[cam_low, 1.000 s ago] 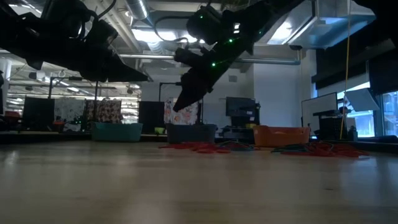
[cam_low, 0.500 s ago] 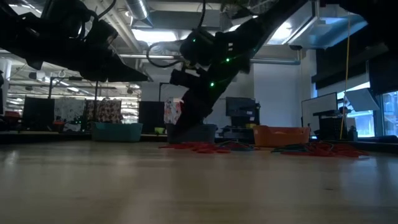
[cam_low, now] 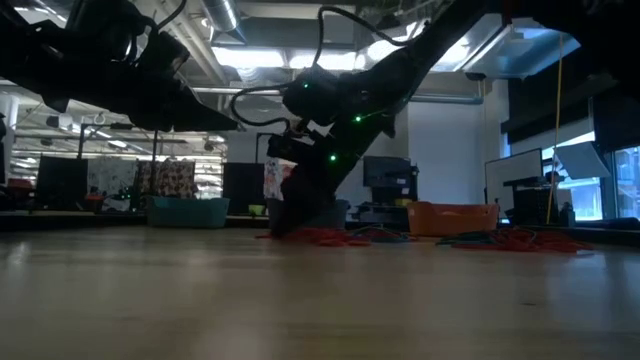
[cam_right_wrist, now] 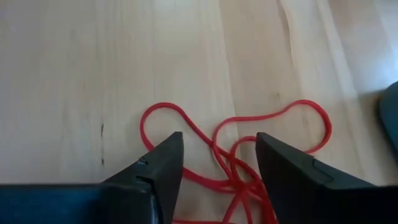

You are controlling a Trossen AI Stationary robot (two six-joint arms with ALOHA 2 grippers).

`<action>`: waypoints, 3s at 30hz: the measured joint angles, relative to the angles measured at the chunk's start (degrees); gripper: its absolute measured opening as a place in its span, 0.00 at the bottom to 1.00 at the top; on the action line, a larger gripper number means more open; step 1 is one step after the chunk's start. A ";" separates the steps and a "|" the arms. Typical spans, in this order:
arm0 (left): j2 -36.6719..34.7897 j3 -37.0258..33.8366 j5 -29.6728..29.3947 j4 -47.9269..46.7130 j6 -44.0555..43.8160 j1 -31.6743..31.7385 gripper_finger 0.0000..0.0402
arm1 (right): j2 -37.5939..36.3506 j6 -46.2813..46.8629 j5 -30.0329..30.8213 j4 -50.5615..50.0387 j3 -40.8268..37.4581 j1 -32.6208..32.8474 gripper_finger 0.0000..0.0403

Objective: Sort rubber bands into baskets

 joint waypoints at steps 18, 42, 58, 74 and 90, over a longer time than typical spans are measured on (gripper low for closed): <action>0.00 0.00 0.00 -0.04 -0.02 -0.02 0.01 | 0.32 -2.93 3.62 -0.04 -0.16 0.24 0.05; 0.02 0.00 0.00 -0.20 0.07 -0.02 0.01 | -13.11 -11.55 23.09 1.80 -0.36 2.57 0.02; 0.02 0.00 0.00 -0.18 0.17 -0.02 0.01 | -16.77 -14.61 23.58 6.03 1.91 -4.82 0.02; 0.02 0.00 0.00 -0.20 0.39 -0.02 0.01 | -16.48 -15.70 21.53 5.86 4.19 -7.75 0.02; 0.00 0.01 0.00 -0.21 0.61 -0.01 0.01 | -8.08 -2.06 12.91 1.21 4.14 -12.02 0.06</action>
